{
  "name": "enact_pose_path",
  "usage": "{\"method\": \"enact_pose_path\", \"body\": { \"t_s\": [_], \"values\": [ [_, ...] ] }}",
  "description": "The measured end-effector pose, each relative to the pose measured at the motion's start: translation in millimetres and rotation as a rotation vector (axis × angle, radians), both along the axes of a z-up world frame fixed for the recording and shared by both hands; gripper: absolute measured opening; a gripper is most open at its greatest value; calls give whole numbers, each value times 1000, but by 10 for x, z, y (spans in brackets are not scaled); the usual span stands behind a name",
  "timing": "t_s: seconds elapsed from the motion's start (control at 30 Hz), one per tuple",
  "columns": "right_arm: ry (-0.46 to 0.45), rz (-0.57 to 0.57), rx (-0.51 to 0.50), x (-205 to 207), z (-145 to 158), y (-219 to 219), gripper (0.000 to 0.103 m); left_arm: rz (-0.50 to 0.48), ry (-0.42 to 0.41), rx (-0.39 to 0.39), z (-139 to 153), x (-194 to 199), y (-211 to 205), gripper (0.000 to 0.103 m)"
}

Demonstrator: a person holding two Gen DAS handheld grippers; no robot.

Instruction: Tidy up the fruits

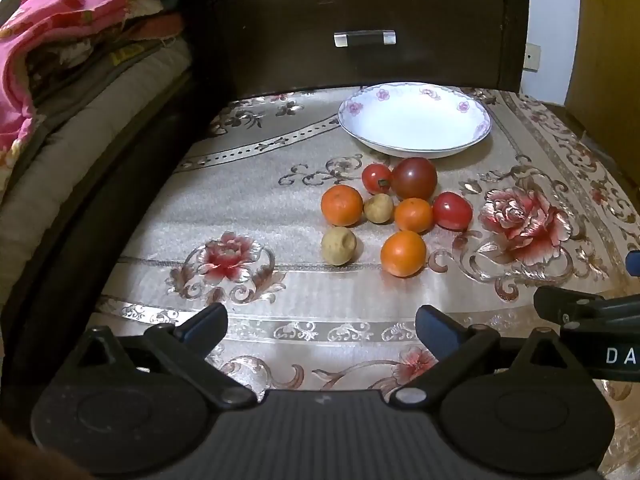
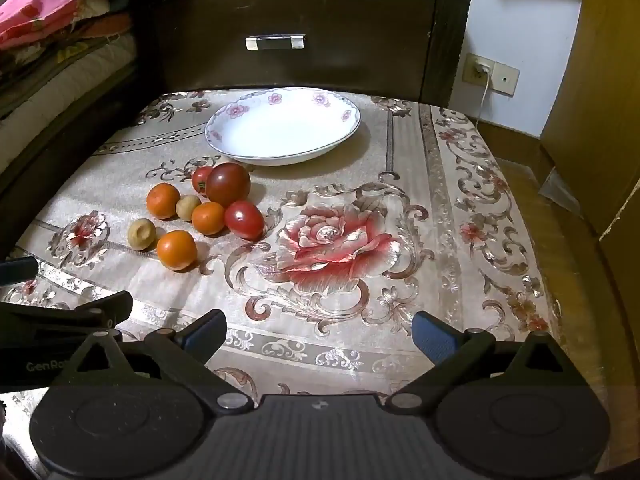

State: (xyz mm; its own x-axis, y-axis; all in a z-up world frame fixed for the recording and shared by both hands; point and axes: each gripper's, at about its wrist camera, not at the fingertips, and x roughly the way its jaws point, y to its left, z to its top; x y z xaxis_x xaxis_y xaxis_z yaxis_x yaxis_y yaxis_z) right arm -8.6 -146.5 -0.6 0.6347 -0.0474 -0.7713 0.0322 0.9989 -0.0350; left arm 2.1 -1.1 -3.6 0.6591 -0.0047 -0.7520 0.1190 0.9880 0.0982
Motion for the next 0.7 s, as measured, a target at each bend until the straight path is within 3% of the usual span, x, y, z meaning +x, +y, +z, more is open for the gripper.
{"method": "enact_pose_path", "body": {
  "t_s": [0.7],
  "values": [
    [5, 3, 2, -2, -20, 25, 95, -2, 6, -3, -18, 3, -3, 102]
  ]
}}
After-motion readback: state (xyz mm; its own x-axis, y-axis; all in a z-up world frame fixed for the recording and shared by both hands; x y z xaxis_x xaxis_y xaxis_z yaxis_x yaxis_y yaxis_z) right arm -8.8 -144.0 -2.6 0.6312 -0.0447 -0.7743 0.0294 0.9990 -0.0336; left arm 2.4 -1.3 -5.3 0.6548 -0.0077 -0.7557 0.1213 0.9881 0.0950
